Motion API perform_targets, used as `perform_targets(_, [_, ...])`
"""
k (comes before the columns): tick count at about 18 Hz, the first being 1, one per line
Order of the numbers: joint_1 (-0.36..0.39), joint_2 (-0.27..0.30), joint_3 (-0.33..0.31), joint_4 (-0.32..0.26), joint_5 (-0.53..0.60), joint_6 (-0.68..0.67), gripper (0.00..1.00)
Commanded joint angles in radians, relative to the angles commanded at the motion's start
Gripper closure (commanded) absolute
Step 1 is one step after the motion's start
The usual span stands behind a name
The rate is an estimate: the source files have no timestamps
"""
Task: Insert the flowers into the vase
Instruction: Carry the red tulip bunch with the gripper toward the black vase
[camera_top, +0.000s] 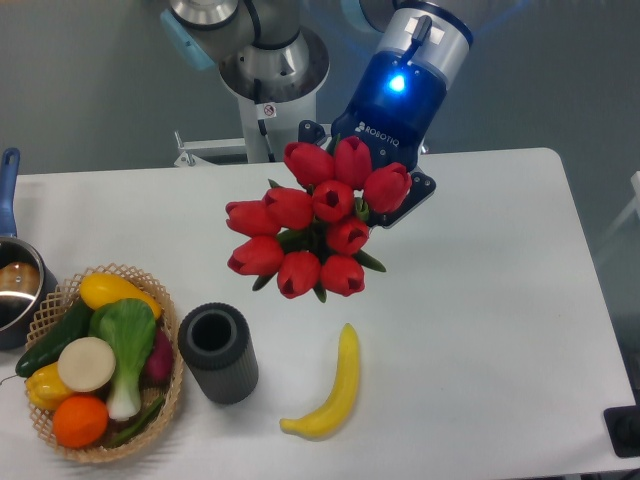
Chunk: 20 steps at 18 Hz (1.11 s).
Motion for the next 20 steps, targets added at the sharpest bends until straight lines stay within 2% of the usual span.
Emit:
perform_targets(10, [-0.017, 0.002, -0.002, 0.000, 0.005, 0.005, 0.60])
perform_targets(17, [-0.092, -0.023, 0.015, 0.006, 0.008, 0.006, 0.60])
perform_targets(20, [-0.127, -0.055, 0.040, 0.015, 0.006, 0.008, 0.60])
